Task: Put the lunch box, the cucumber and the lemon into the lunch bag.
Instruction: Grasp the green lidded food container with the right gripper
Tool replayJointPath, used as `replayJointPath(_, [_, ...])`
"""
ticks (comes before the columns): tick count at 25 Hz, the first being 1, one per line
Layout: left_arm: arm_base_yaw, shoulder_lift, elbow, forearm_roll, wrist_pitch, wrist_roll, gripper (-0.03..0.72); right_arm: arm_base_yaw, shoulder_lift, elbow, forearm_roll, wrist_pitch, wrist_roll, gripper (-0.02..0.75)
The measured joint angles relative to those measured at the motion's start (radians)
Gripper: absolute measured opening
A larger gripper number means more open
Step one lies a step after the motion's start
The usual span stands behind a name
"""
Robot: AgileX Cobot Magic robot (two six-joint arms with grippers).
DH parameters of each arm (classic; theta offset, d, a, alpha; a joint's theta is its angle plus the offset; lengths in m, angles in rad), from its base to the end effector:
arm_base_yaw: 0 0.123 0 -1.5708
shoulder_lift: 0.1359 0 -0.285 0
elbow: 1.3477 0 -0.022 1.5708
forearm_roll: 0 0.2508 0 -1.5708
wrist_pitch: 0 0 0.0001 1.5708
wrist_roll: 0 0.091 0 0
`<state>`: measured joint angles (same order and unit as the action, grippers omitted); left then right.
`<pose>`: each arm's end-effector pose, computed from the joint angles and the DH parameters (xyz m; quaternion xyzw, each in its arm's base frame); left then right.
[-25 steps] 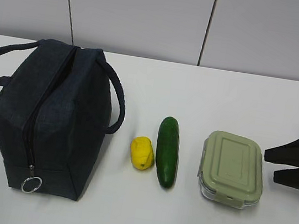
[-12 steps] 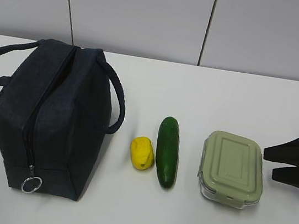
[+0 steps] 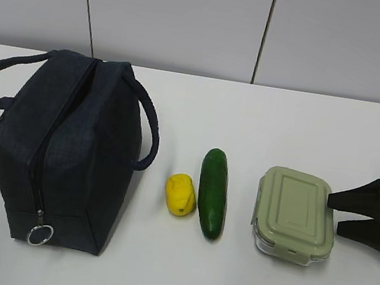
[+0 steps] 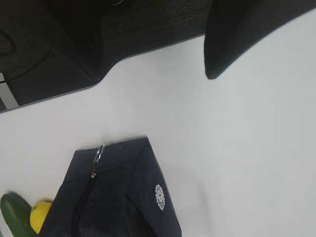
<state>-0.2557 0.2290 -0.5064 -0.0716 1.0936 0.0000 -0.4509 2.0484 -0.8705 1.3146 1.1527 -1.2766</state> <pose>0.0256 -0.0127 0.2742 0.1143 0.9050 -0.0875 0.4004 0.3031 -0.0573 0.1013 0.0834 0.8524 0.4878 0.1688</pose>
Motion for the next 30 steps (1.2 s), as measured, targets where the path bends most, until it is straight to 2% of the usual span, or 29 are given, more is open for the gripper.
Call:
replayJointPath(23, [0.0,0.0,0.0,0.0,0.0,0.0,0.447,0.029,0.047,0.0,0.058,-0.002,-0.038,0.581])
replayJointPath(30, [0.0,0.0,0.0,0.0,0.0,0.0,0.447,0.085,0.053,0.0,0.066,-0.002,-0.048,0.581])
